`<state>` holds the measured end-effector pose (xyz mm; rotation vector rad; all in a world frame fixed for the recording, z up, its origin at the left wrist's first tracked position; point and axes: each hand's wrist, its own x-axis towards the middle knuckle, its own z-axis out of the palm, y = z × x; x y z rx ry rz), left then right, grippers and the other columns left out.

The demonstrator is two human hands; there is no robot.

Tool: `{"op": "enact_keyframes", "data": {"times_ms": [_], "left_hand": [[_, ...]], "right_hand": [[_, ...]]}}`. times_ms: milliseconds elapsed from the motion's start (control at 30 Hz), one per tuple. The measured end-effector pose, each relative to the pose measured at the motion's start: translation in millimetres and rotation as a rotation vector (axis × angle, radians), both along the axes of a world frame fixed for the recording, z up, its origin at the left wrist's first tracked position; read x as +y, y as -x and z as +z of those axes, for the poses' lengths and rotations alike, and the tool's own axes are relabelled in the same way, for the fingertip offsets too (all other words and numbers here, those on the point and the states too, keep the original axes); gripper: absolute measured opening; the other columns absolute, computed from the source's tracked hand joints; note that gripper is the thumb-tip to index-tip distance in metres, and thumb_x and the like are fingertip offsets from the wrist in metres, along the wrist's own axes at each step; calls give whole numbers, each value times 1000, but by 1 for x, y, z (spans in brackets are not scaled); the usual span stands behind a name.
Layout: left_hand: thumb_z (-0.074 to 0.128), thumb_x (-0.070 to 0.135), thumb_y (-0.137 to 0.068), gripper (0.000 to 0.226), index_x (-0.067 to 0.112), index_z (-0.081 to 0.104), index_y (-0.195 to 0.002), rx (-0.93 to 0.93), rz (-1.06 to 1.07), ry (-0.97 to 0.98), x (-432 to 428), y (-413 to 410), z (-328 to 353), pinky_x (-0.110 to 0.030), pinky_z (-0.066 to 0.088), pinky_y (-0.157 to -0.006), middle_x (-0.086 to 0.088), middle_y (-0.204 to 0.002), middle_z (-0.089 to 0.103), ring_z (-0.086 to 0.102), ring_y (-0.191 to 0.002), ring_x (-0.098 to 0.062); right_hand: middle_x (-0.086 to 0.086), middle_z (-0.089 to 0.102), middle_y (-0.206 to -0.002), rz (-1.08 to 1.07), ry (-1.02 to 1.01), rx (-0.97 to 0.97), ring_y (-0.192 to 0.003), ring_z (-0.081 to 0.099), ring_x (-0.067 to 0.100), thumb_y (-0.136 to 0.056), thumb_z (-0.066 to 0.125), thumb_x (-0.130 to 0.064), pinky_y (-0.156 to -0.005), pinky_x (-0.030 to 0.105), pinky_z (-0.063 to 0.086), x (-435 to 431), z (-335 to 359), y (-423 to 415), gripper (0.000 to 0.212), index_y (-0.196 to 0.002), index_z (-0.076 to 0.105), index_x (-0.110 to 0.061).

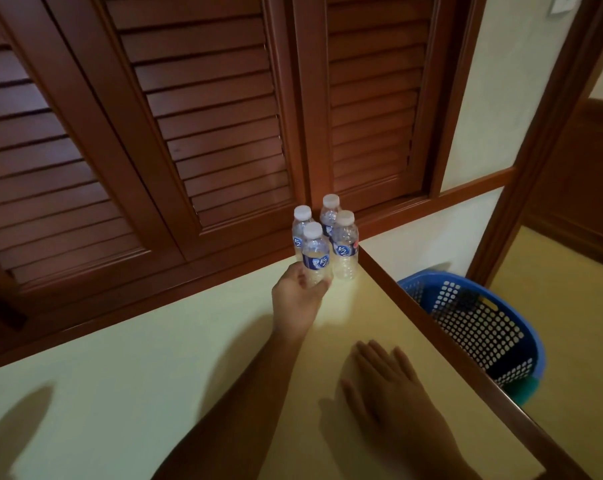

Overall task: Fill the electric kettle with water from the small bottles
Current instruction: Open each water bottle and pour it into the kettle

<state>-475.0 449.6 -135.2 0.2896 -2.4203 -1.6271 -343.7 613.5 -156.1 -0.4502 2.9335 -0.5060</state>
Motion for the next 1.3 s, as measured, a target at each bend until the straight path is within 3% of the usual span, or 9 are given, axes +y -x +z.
{"op": "enact_keyframes", "data": {"times_ms": [233,367,467,567,633,767,1033,1133,1300], "left_hand": [[85,32,-85,59,19,61,-137,-14,18,-82,-8,-40,16,-12,46,-88,9,-124,67,63,-119,-7],[74,11,-94,36,11,64,-128,64,7,-150,-27,-114,21,-5,47,-94,-8,-133,70,66,-122,-13],[69,7,-97,28,30,68,-112,92,46,-142,-53,-170,18,-3,46,-93,12,-122,74,67,-117,-4],[63,5,-101,39,42,66,-109,75,114,-139,-84,-223,17,-3,45,-93,34,-112,72,66,-114,7],[62,5,-102,41,40,67,-123,99,198,-128,-104,-258,17,-9,48,-98,31,-117,73,65,-116,8],[61,0,-100,43,27,67,-134,164,366,-134,-142,-324,20,-22,49,-109,18,-127,73,64,-124,0],[56,0,-103,41,26,68,-132,329,648,-44,-201,-450,47,-30,52,-103,11,-128,73,67,-124,-9],[57,8,-98,38,28,70,-128,391,745,-5,-226,-493,61,-24,54,-98,11,-123,75,69,-120,-11],[55,-12,-99,43,20,71,-124,454,803,5,-283,-555,76,-21,55,-94,10,-117,77,71,-115,-13]], "right_hand": [[-8,20,-166,-5,94,62,-153,4,5,-76,-24,-78,-123,30,-9,4,-5,-2,110,-159,25,-25],[0,51,-151,-2,251,275,-143,29,2,-102,18,-60,-123,30,19,-3,-4,-15,68,-145,51,-18],[-7,47,-152,30,417,255,-140,33,-1,-100,39,-47,-119,24,25,-33,8,-27,55,-147,50,-21],[-12,47,-151,188,505,240,-139,40,0,-101,43,-38,-113,6,19,-81,19,-44,51,-149,48,-22],[-15,46,-150,267,586,161,-138,34,-10,-102,45,-34,-110,3,19,-113,25,-63,49,-151,45,-26],[-16,52,-145,422,733,109,-134,38,-15,-98,50,-27,-107,5,27,-169,38,-107,49,-147,50,-24],[-21,53,-144,743,876,15,-136,45,-2,-99,52,-21,-108,13,36,-262,68,-204,45,-143,55,-25],[-18,56,-141,833,903,55,-134,49,-1,-97,56,-15,-106,13,38,-296,76,-243,43,-140,59,-20],[-14,58,-140,902,1002,33,-129,55,3,-99,56,-17,-102,18,46,-363,88,-304,41,-140,59,-19]]}}
